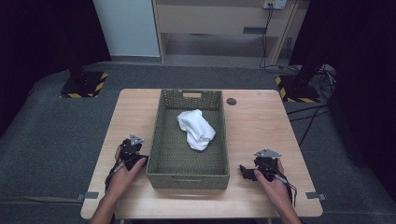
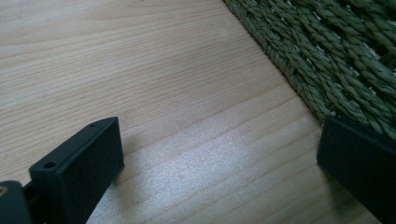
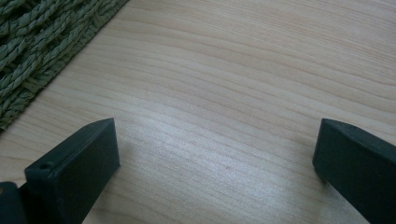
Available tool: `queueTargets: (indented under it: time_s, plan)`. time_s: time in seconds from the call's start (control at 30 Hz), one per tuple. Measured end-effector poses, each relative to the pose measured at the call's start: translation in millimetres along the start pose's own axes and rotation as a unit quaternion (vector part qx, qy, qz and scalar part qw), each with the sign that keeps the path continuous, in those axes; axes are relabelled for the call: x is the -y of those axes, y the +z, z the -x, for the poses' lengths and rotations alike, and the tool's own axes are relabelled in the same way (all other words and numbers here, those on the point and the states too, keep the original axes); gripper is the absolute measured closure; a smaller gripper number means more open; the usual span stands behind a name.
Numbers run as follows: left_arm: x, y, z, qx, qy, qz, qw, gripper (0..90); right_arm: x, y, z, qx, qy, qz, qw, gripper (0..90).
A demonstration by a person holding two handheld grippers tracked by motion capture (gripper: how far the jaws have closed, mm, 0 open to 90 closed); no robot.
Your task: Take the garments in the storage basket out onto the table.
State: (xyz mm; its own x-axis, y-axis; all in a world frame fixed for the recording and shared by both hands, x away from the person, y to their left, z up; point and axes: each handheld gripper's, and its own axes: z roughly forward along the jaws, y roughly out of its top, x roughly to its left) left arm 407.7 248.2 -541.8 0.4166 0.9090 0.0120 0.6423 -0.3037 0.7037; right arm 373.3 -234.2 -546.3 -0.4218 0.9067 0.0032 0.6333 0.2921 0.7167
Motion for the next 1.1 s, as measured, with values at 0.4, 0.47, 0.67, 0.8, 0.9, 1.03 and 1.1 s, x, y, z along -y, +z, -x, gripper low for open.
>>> queueTargets:
  time_s: [0.4, 0.47, 0.67, 0.8, 0.9, 1.03, 1.1]
  plan:
    - [0.0, 0.0, 0.0, 0.0, 0.0, 0.0, 1.0, 0.0, 0.0, -1.7, 0.2, -0.01, -0.01, -0.003, 0.9999, 2.2]
    - [0.0, 0.0, 0.0, 0.0, 0.0, 0.0, 1.0, 0.0, -1.1, -3.6, -0.9, -0.013, -0.008, 0.0, 0.9999, 2.8]
    - [0.0, 0.0, 0.0, 0.0, 0.0, 0.0, 1.0, 0.0, -3.5, -10.6, -4.7, -0.017, -0.012, 0.006, 0.9998, 2.7]
    - [0.0, 0.0, 0.0, 0.0, 0.0, 0.0, 1.0, 0.0, -4.4, -15.0, -7.5, -0.021, -0.015, 0.005, 0.9996, 2.8]
    - [0.0, 0.0, 0.0, 0.0, 0.0, 0.0, 1.0, 0.0, -6.6, -21.0, -10.3, -0.021, -0.02, 0.008, 0.9995, 2.5]
    - [0.0, 0.0, 0.0, 0.0, 0.0, 0.0, 1.0, 0.0, -8.7, -27.2, -12.0, -0.022, -0.023, 0.015, 0.9994, 2.5]
    - [0.0, 0.0, 0.0, 0.0, 0.0, 0.0, 1.0, 0.0, -9.4, -29.2, -12.6, -0.02, -0.024, 0.015, 0.9994, 2.6]
